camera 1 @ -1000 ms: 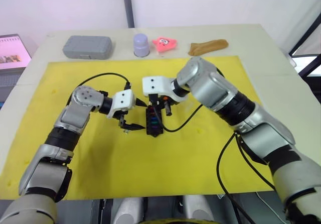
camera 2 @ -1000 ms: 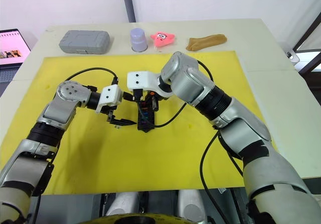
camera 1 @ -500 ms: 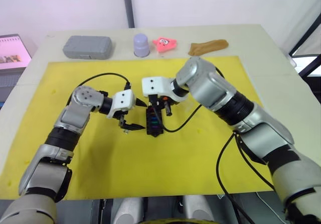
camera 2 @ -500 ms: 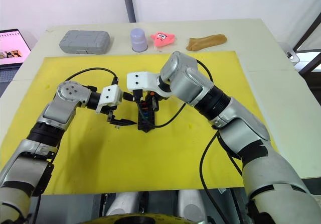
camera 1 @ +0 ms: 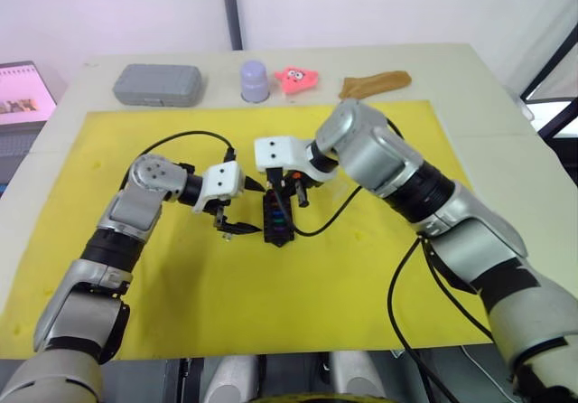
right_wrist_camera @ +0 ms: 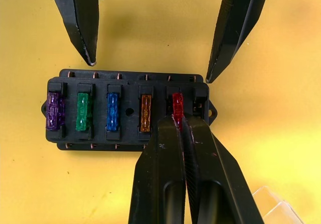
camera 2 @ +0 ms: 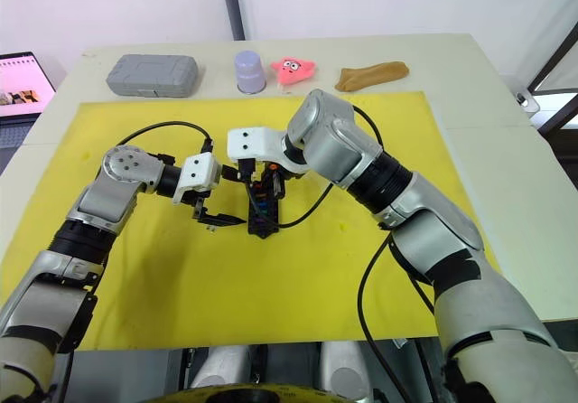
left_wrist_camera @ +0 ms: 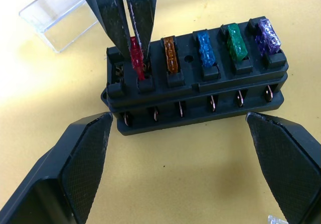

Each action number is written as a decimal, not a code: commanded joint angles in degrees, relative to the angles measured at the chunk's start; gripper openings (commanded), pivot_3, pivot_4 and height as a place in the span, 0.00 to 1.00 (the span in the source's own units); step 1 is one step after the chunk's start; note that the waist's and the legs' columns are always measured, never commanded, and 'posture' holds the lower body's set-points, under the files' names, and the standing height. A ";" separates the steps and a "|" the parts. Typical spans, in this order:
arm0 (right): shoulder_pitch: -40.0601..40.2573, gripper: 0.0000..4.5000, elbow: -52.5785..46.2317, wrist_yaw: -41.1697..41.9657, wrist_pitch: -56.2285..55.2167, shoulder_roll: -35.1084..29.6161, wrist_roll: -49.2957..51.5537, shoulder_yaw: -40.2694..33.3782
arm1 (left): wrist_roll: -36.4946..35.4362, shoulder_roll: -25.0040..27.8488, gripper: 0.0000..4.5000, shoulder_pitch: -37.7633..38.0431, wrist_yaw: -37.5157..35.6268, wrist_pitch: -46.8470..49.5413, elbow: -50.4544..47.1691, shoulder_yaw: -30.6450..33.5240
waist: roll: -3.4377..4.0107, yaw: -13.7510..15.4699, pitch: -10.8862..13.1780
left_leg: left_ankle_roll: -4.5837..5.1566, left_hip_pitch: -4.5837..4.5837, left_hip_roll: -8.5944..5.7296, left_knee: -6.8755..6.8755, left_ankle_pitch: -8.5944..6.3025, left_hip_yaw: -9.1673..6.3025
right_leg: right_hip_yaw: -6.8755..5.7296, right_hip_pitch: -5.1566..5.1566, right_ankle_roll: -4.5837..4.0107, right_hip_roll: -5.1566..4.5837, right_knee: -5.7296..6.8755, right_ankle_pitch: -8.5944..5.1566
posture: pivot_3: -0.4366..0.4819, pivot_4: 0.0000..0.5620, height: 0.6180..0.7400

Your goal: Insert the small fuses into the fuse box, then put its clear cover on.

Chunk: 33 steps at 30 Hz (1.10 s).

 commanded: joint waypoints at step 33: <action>-0.86 0.00 -5.19 -0.02 3.08 -1.25 1.69 -1.49 | 0.16 -0.36 1.00 -1.19 1.02 -0.26 -0.49 0.44 | 0.00 0.01 0.00 | 0.00 -0.03 0.00 0.00 0.00 0.00 | 0.00 -0.03 0.00 0.00 0.00 0.00 | 0.48 0.27 1.00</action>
